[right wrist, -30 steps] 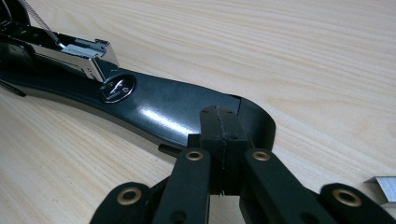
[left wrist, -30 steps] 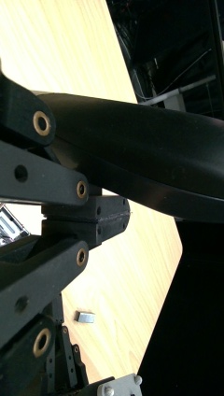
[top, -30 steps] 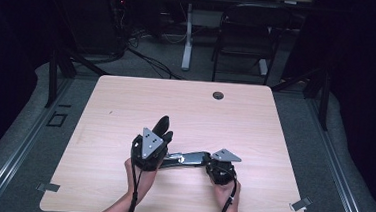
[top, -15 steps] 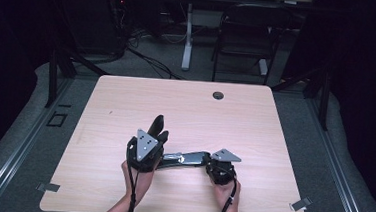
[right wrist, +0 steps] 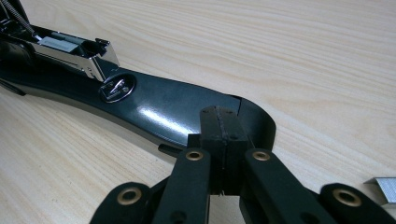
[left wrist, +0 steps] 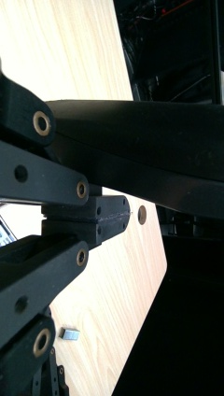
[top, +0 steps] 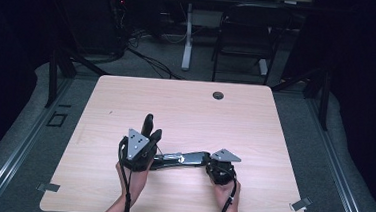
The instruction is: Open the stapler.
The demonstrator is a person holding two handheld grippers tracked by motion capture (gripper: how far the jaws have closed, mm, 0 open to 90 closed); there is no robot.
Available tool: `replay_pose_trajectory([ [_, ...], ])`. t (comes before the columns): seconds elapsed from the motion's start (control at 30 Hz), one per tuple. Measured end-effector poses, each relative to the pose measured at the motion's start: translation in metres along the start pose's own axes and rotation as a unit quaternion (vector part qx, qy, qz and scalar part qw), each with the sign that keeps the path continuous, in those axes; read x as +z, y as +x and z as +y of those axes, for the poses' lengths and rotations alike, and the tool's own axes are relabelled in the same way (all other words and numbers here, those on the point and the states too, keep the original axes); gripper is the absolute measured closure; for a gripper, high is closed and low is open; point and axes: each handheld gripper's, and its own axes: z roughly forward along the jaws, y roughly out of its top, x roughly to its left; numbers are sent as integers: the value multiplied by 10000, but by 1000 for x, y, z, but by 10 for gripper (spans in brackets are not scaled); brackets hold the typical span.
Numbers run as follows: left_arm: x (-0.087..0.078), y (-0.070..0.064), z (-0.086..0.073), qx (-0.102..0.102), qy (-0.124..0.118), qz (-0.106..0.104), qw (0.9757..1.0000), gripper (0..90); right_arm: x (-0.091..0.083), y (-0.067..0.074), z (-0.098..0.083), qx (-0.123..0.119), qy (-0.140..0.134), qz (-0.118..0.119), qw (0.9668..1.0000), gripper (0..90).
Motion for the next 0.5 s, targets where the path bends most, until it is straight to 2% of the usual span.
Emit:
replay_pose_trajectory([
  [0.5,-5,7,-2,-29,-63,41,10000,900,0,0,0,4,-2,3,10000,900],
])
